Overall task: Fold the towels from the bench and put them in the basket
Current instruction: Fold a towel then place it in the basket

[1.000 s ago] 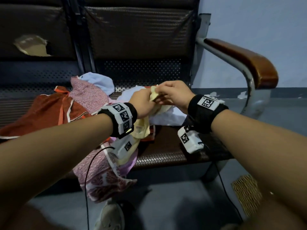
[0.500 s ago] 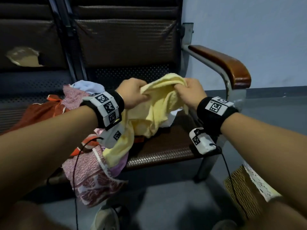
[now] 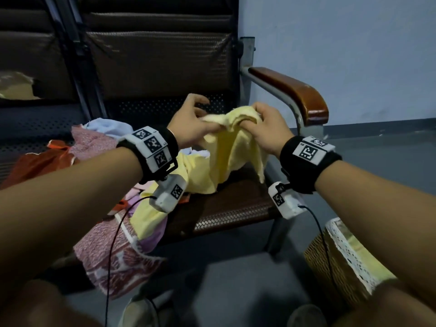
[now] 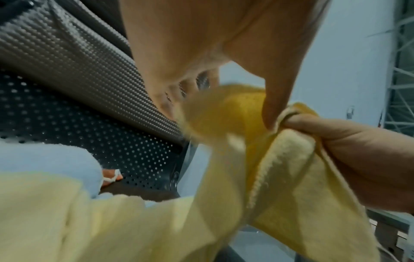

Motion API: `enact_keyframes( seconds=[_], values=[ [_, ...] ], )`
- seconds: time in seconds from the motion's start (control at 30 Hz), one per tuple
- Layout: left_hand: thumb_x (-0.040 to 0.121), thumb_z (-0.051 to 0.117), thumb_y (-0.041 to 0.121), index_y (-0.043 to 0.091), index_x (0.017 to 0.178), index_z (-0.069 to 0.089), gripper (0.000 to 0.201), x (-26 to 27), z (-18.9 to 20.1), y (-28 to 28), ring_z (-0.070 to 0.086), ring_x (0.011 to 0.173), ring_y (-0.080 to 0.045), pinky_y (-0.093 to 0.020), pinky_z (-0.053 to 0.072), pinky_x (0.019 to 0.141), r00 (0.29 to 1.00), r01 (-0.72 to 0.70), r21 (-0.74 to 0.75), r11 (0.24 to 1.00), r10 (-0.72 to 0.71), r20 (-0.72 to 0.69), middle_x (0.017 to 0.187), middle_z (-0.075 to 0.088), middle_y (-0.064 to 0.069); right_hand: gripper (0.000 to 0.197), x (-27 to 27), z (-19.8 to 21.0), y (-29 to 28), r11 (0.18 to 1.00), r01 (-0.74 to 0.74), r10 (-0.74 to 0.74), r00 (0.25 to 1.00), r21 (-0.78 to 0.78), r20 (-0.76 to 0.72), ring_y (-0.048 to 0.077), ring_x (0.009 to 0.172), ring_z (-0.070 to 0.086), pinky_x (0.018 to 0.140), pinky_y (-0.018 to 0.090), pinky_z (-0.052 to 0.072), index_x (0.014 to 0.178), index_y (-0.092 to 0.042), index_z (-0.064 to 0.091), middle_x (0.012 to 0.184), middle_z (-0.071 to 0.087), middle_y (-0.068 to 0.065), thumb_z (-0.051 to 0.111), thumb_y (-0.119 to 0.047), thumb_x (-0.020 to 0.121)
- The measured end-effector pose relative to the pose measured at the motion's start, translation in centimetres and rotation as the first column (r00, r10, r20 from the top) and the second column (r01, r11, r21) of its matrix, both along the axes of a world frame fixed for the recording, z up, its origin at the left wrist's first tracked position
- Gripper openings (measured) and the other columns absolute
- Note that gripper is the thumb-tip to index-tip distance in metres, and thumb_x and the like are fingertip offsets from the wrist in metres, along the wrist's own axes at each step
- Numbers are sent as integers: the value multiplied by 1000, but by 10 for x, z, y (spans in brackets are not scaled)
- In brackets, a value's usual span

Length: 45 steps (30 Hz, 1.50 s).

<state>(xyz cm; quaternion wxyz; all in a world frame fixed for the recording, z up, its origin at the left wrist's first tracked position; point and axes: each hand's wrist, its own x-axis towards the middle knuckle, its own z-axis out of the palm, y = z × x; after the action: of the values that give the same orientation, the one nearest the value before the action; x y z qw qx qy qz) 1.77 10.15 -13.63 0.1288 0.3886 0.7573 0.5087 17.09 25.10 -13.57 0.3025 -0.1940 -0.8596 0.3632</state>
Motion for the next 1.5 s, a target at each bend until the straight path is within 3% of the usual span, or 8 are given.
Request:
enact_keyframes(
  seconds=[0.13, 0.3, 0.57, 0.73, 1.0, 1.1, 1.27, 1.5],
  values=[
    [63, 92, 44, 20, 143, 45, 96, 9, -14, 8, 65, 108, -14, -34, 55, 94, 977, 211, -245, 946, -210, 30, 124, 65, 2, 7, -3, 5, -9, 989, -32, 19, 995, -142, -97, 4, 69, 59, 62, 18, 48, 89, -23, 56, 79, 62, -5, 56, -18, 94],
    [94, 63, 33, 21, 120, 66, 29, 11, -47, 1, 61, 108, -22, -34, 47, 96, 931, 129, -583, 802, -300, -206, 121, 68, -3, 18, 1, 10, -8, 947, 46, -97, 984, -319, -147, 13, 80, 59, 73, 29, 50, 100, -7, 60, 90, 61, 5, 45, -17, 100],
    [84, 57, 9, 20, 97, 68, 20, 24, -24, 5, 66, 98, -21, -40, 54, 86, 970, 147, -167, 975, -176, -171, 102, 71, -1, 88, 10, -8, -19, 977, -205, 178, 927, 50, 330, 18, 119, 51, 98, 33, 44, 145, -31, 31, 132, 50, 2, 82, -28, 74],
    [87, 71, 34, 20, 95, 61, 18, 30, -22, 12, 59, 85, -15, -36, 49, 77, 988, 105, -138, 985, -119, -96, 94, 64, 1, 21, -1, -8, -21, 972, -125, 49, 938, 201, 343, 20, 92, 63, 69, 27, 43, 102, -26, 67, 92, 68, -3, 63, -13, 86],
    [101, 46, 43, 20, 76, 63, 38, -18, -48, -31, 61, 88, -24, -33, 50, 75, 792, -184, -632, 753, -267, -549, 85, 66, -1, 25, 5, 7, 8, 981, 192, -187, 975, -33, 124, 25, 80, 54, 70, 32, 38, 63, -24, 50, 70, 53, -2, 44, -15, 86],
    [103, 40, 32, 7, 77, 63, 43, -16, -41, -27, 67, 86, -33, -44, 57, 83, 989, -91, -422, 902, 34, -141, 84, 67, -11, 30, 8, -5, 6, 987, 153, -157, 923, 39, 352, 24, 71, 53, 61, 31, 37, 62, -17, 53, 64, 51, 1, 51, -23, 91],
    [103, 42, 21, 3, 76, 56, 36, 8, -5, -9, 64, 52, -23, -30, 55, 54, 909, -138, 13, 990, 122, 399, 59, 62, -11, 34, 1, -8, -16, 985, -25, -37, 937, 170, 347, 14, 59, 49, 57, 32, 33, 68, -15, 62, 60, 52, -2, 54, -31, 97],
    [95, 64, 14, 4, 77, 54, 24, 13, 12, 1, 64, 46, -19, -28, 56, 52, 860, -224, 206, 953, 93, 502, 69, 59, -12, 37, 6, -7, -40, 939, -217, 172, 968, 266, 182, 13, 70, 58, 64, 31, 44, 114, -29, 41, 80, 59, -1, 40, -2, 89]
  ],
)
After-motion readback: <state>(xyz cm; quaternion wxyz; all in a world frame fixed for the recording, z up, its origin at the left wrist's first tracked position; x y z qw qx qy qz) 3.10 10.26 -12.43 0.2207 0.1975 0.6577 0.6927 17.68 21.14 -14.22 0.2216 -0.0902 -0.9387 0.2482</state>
